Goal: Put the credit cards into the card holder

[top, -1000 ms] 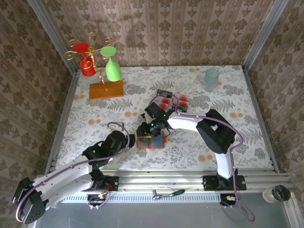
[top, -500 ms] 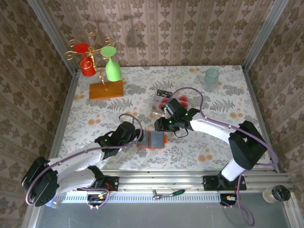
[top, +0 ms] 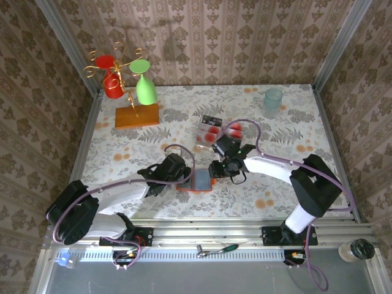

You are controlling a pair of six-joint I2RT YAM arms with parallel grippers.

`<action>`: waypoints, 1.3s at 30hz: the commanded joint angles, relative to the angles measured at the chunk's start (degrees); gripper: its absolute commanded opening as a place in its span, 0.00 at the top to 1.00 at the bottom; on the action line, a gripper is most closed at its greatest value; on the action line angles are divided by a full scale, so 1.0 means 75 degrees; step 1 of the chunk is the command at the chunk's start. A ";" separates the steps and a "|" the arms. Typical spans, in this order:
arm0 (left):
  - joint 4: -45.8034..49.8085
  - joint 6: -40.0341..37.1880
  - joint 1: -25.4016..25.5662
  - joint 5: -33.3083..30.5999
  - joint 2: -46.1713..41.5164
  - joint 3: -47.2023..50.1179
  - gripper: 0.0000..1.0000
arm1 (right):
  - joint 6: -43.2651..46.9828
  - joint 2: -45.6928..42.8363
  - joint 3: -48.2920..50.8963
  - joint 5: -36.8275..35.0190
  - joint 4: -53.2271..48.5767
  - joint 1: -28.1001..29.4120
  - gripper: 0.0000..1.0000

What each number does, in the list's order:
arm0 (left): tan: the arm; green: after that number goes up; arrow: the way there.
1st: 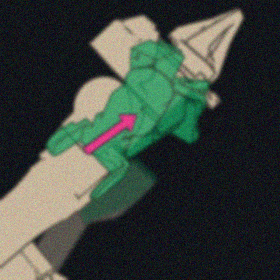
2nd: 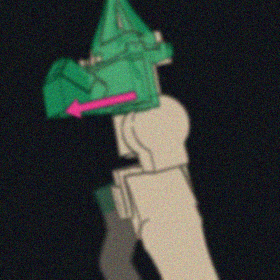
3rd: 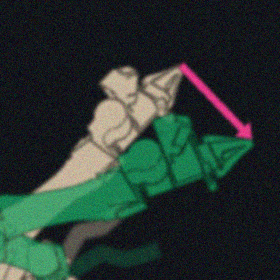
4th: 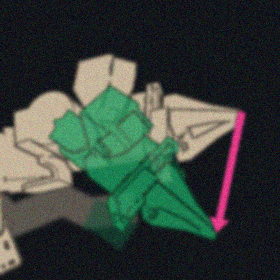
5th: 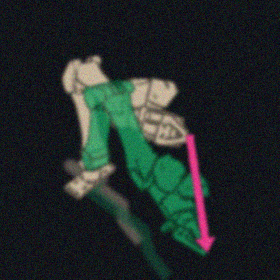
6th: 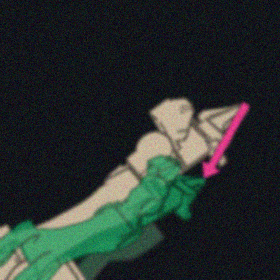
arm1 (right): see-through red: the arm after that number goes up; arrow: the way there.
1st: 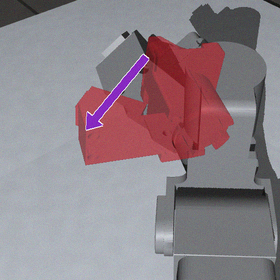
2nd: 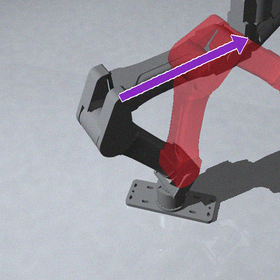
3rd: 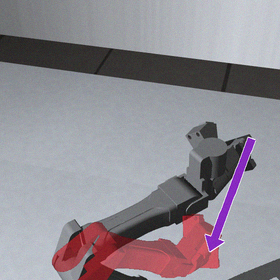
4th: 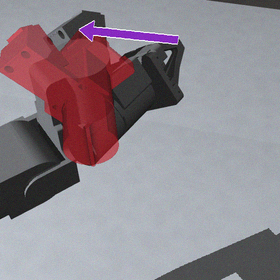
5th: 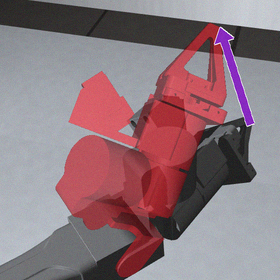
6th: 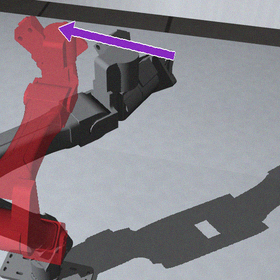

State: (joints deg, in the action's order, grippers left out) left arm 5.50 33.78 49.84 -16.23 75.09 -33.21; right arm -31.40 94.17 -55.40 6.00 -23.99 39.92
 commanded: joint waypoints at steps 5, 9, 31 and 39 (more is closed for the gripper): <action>-0.0006 -0.0244 0.0101 0.0076 0.0194 -0.0294 0.24 | 0.0132 0.0200 0.0209 0.0022 0.0250 -0.0061 0.84; -0.0029 -0.0281 0.0139 0.0136 0.0296 -0.0306 0.23 | 0.0159 -0.0137 0.0554 0.0003 0.0280 -0.0241 1.00; -0.0229 -0.0187 0.0385 0.0042 0.0585 -0.0214 0.18 | 0.1003 -0.1495 0.0054 -0.0233 -0.0764 -0.1255 0.59; -0.0129 -0.0255 0.0365 0.0030 0.0395 -0.0480 0.12 | 0.2837 -0.0247 -0.2023 -0.1756 -0.1885 -0.1421 0.55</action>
State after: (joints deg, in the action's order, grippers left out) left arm 3.92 32.82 52.47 -15.64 79.77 -34.61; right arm -17.54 87.88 -67.00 -0.58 -32.18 29.23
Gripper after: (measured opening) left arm 0.874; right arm 0.449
